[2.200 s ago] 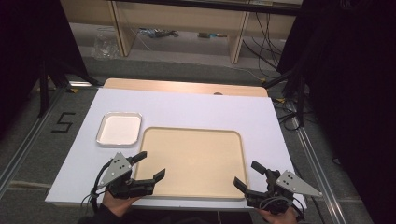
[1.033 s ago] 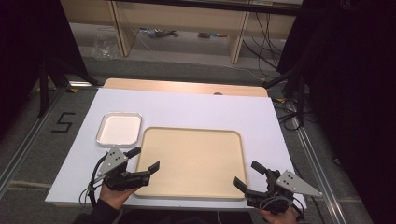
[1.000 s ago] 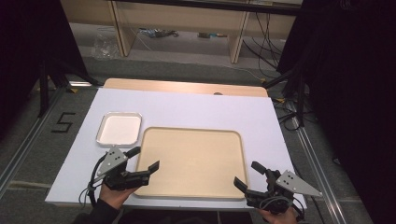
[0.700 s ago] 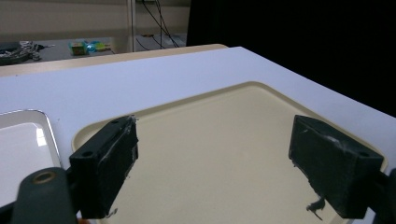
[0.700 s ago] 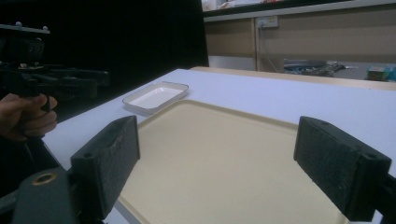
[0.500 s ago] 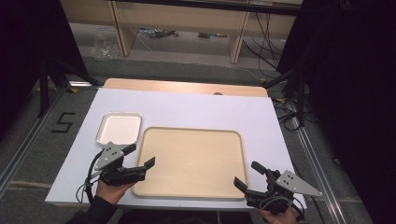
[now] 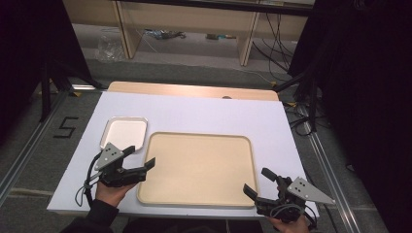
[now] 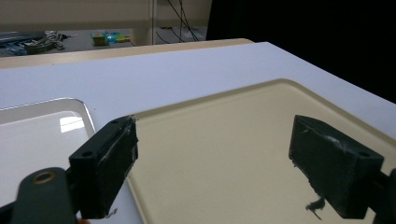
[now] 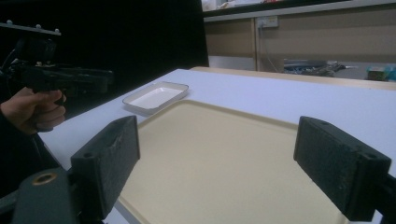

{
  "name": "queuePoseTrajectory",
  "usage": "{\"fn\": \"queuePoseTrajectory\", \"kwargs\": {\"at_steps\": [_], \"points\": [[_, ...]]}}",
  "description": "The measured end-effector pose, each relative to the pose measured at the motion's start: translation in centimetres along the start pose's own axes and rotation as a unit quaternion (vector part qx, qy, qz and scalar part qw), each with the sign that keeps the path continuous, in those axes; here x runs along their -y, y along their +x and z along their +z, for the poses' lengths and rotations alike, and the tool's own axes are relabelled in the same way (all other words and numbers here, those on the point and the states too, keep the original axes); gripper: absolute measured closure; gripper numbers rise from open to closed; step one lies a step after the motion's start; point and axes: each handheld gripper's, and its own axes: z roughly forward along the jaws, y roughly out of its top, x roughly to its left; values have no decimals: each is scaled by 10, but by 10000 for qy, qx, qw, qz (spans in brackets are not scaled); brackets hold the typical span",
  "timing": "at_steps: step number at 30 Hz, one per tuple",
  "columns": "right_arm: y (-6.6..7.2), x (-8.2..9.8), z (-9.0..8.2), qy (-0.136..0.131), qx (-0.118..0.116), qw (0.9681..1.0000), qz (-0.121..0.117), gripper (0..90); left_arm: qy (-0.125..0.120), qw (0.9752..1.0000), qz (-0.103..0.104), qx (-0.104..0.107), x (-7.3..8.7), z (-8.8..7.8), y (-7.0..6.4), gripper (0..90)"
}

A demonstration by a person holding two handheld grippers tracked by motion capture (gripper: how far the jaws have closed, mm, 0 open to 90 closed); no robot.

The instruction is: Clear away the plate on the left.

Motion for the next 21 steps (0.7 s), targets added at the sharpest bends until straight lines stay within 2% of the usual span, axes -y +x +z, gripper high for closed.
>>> {"fn": "queuePoseTrajectory", "kwargs": {"at_steps": [2, 3, 4, 5, 7, 8, 10, 11, 12, 13, 15, 17, 18, 19, 20, 21], "points": [[-1, 0, 0, 6, -10, 10000, -86, 153, 20, 10000, -13, -54, 0, 1, 4, 155], [0, 0, 0, 11, -84, 9999, 56, 153, 38, 10000, -30, -87, 0, 1, 6, 155], [-2, -1, 0, -6, -11, 9999, -102, 153, 58, 9999, -31, -108, 0, 2, 8, 155], [0, 0, 0, 20, -39, 10000, 1, 153, 55, 9998, -81, -143, 0, 3, 10, 155], [-1, 0, 0, 39, -22, 9999, -109, 153, 51, 9998, -115, -168, 0, 5, 13, 155], [0, 0, 0, 53, -22, 10000, -16, 153, 76, 9997, -84, -206, 0, 6, 15, 155], [-2, -1, 0, -7, -12, 10000, -97, 153, 102, 9996, -87, -265, 0, 8, 18, 155], [0, 0, 0, 4, -10, 10000, 6, 153, 104, 9995, -88, -277, 0, 9, 19, 155], [-1, 0, 0, 56, -21, 10000, -80, 153, 115, 9994, -107, -296, 0, 9, 20, 155], [0, 0, -1, 51, -25, 10000, -18, 153, 120, 9994, -85, -317, 0, 10, 22, 155], [-2, -1, 0, -6, -12, 9999, -103, 153, 104, 9993, -104, -355, -1, 11, 24, 155], [0, 0, -1, 103, -23, 9999, 32, 153, 98, 9990, -137, -404, -1, 12, 27, 155], [-1, 0, 0, 93, -13, 9999, -76, 153, 99, 9989, -148, -424, -2, 12, 28, 155], [0, 0, -1, 103, -32, 9999, 31, 153, 83, 9989, -153, -437, -2, 12, 30, 155], [-1, 0, 0, 13, -8, 10000, -81, 153, 98, 9988, -160, -455, -2, 12, 32, 155], [0, 0, 0, 30, -4, 10000, -6, 153, 89, 9986, -181, -495, -2, 13, 34, 155]]}}
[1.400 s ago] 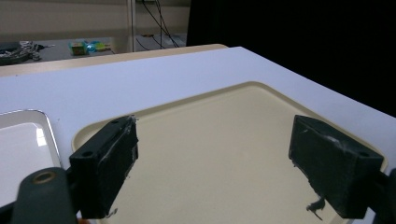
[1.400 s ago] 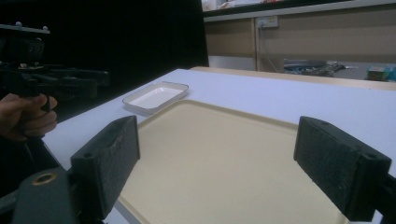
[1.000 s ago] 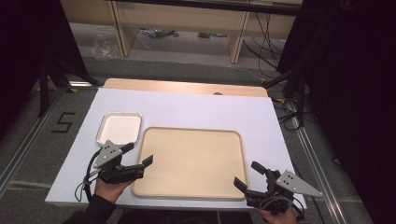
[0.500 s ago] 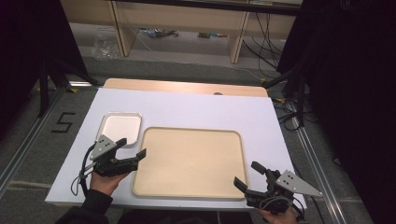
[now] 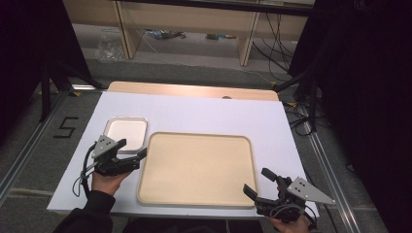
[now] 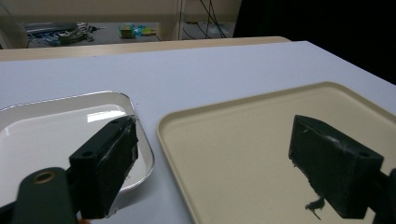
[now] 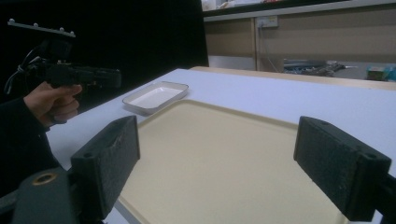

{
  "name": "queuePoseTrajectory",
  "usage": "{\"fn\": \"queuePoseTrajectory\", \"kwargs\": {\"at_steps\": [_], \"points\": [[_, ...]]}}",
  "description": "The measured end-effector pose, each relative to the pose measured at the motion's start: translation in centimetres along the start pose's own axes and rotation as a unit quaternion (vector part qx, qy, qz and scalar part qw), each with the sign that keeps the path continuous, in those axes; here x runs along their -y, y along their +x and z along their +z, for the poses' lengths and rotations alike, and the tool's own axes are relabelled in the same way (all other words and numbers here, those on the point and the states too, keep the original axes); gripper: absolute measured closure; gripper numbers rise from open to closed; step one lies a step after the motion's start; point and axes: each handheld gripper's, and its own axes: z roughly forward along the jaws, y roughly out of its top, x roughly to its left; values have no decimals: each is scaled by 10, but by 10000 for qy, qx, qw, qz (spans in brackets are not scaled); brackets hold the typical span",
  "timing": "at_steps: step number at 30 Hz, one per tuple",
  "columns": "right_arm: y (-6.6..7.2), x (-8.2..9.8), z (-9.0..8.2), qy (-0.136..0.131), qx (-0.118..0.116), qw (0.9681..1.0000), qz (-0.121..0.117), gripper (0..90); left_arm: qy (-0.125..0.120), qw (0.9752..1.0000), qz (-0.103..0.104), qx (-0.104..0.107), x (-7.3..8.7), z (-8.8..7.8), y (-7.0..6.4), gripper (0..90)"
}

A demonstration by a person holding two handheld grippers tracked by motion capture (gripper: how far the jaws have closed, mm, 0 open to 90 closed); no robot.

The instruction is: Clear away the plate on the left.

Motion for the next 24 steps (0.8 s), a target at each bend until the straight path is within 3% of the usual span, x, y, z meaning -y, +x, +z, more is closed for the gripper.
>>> {"fn": "queuePoseTrajectory", "kwargs": {"at_steps": [9, 11, 13, 15, 17, 18, 21, 24], "points": [[0, 0, 0, 28, -10, 10000, -12, 153, -28, 9996, -123, -255, -1, 3, 15, 157], [-2, 0, 0, -34, -2, 10000, -91, 153, -9, 9994, -112, -324, -1, 4, 18, 157], [0, 0, 0, 67, -20, 10000, 39, 153, -10, 9993, -124, -362, -1, 5, 20, 157], [-1, 0, 1, -62, -15, 10000, -57, 153, -3, 9990, -122, -424, -2, 6, 23, 157], [0, 0, 0, -6, 7, 10000, 20, 153, -15, 9987, -78, -494, -2, 6, 25, 158], [-1, 0, 0, 50, -20, 10000, -65, 153, -3, 9986, -68, -528, -2, 6, 26, 158], [-1, 0, 1, -53, -17, 10000, -76, 153, -9, 9982, -109, -582, -3, 8, 29, 158], [-1, 0, 1, 8, -23, 10000, -47, 153, 38, 9977, -123, -662, -2, 10, 33, 158]]}}
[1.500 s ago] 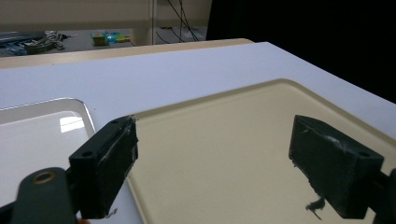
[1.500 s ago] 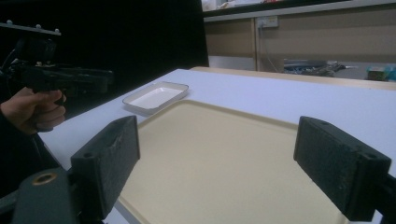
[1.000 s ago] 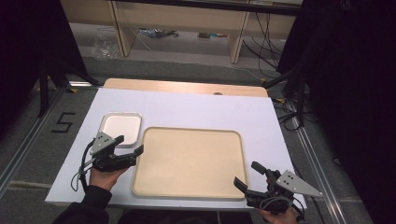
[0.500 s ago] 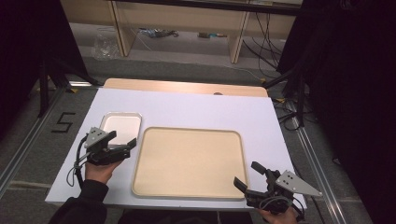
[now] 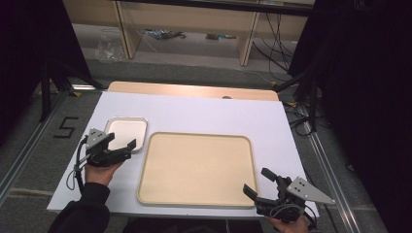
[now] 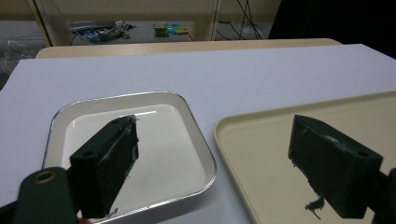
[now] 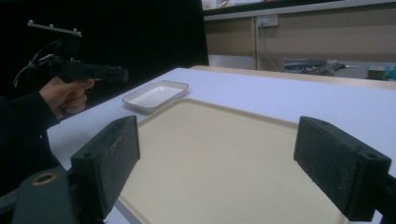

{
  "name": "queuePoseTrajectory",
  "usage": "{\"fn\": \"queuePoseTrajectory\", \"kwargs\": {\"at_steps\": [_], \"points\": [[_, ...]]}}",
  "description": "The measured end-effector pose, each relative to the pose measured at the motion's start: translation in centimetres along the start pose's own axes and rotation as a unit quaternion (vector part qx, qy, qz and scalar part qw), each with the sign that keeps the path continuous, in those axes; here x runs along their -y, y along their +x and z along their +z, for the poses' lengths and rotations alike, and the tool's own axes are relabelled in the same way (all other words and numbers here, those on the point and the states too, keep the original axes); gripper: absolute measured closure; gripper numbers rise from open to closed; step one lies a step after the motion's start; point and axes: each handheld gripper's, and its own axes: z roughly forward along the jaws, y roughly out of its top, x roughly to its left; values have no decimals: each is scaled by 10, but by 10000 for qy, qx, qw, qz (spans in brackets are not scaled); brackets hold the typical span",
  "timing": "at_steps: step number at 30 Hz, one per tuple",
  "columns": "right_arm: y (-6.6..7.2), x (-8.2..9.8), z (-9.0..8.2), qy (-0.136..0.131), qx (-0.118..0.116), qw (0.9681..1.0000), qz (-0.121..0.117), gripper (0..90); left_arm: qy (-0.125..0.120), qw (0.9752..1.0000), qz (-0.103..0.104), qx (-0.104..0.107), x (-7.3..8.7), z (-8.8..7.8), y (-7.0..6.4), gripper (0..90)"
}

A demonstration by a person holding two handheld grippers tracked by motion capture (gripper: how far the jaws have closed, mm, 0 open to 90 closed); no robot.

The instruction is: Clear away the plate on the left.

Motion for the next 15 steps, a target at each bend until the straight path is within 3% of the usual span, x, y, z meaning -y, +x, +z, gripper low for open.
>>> {"fn": "queuePoseTrajectory", "kwargs": {"at_steps": [7, 9, 11, 12, 14, 15], "points": [[0, 0, 0, -45, 31, 10000, -35, 153, 158, 9997, -32, -198, 2, 6, 10, 158], [1, 0, 0, -47, 23, 10000, 49, 153, 209, 9994, -74, -277, 2, 7, 15, 158], [1, 0, -1, 66, -10, 9999, 83, 153, 222, 9990, -142, -352, 2, 8, 20, 158], [0, 0, -1, 4, 7, 10000, -35, 153, 224, 9988, -170, -390, 2, 8, 23, 159], [-1, 0, 0, -66, 8, 10000, -43, 153, 271, 9985, -184, -438, 3, 9, 27, 160], [1, 0, -1, -19, -4, 10000, 82, 153, 279, 9982, -222, -474, 4, 10, 29, 160]]}}
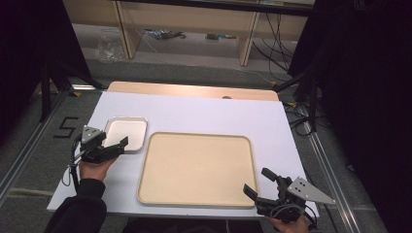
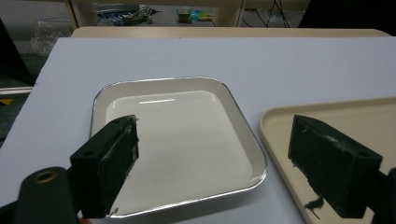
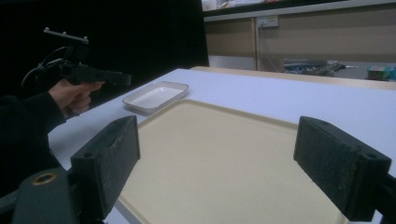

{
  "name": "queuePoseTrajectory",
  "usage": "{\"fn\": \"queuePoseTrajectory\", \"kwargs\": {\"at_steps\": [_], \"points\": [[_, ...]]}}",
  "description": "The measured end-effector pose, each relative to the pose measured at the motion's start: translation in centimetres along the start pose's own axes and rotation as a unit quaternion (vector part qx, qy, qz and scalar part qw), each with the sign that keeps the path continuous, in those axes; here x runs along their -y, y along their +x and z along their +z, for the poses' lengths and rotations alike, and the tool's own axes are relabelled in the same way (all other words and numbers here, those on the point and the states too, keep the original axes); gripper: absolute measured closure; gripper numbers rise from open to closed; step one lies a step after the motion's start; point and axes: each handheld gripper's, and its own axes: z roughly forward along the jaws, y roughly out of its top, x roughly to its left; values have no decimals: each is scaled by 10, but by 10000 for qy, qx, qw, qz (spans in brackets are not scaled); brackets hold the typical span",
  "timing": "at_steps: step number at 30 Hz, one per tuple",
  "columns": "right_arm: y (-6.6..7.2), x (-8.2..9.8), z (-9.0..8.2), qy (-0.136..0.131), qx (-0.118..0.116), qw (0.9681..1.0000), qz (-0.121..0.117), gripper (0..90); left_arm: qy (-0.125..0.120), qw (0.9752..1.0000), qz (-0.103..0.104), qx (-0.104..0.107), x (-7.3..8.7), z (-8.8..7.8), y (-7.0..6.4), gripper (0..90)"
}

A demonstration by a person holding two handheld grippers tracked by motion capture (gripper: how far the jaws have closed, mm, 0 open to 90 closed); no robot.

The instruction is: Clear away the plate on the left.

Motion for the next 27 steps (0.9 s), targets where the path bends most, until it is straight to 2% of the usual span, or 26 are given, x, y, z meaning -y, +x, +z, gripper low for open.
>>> {"fn": "queuePoseTrajectory", "kwargs": {"at_steps": [2, 3, 5, 6, 7, 8, 10, 11, 12, 13, 14, 17, 19, 20, 21, 22, 24, 25, 26, 27], "points": [[0, 0, 0, 68, 17, 10000, 5, 153, 10, 10000, -44, -60, 0, 1, 4, 161], [-1, 0, 0, -26, 7, 10000, -94, 153, 8, 9999, -46, -105, 0, 1, 6, 165], [-2, 0, 0, -44, 15, 9999, -141, 153, 18, 9998, -89, -157, 0, 2, 9, 173], [0, 0, 0, 80, -13, 10000, 3, 153, 20, 9998, -108, -187, 0, 3, 12, 175], [0, 0, 0, 80, -13, 10000, 3, 153, 35, 9997, -124, -225, 0, 3, 13, 175], [-1, 0, 0, -22, 27, 9999, -113, 153, 41, 9996, -143, -250, 0, 4, 16, 178], [-2, 0, 0, -47, 18, 9999, -133, 153, 58, 9992, -107, -379, 0, 4, 20, 188], [0, 0, 0, 10, -4, 10000, -30, 153, 71, 9990, -98, -437, 0, 5, 22, 193], [-1, 0, 1, -31, 26, 9999, -122, 153, 81, 9988, -129, -474, 0, 5, 25, 195], [-1, 0, 0, -22, -8, 9999, -105, 153, 111, 9984, -158, -537, 0, 6, 28, 195], [0, 0, 0, -25, -69, 10000, 27, 153, 124, 9982, -176, -557, 0, 7, 29, 197], [0, 0, 0, 16, 12, 10000, -64, 153, 223, 9971, -241, -687, 2, 10, 37, 211], [-1, 0, 0, -18, -1, 10000, -81, 153, 260, 9965, -332, -721, 3, 12, 41, 217], [0, 0, 1, -40, -65, 10000, 31, 153, 286, 9961, -380, -737, 3, 13, 43, 225], [-2, -1, 0, -34, -10, 9999, -117, 153, 318, 9958, -424, -743, 3, 14, 45, 244], [0, 0, 0, -10, -18, 10000, -15, 153, 340, 9953, -473, -770, 3, 15, 47, 263], [-1, 0, 1, -27, -5, 10000, -92, 153, 439, 9943, -533, -814, 3, 19, 49, 288], [0, 0, 0, -34, -90, 10000, 25, 153, 487, 9942, -533, -791, 4, 21, 50, 304], [-1, 0, 0, -53, -20, 9999, -104, 153, 515, 9943, -519, -779, 4, 23, 51, 319], [0, 0, 0, -26, -26, 10000, -26, 153, 534, 9942, -520, -769, 4, 24, 51, 336]]}}
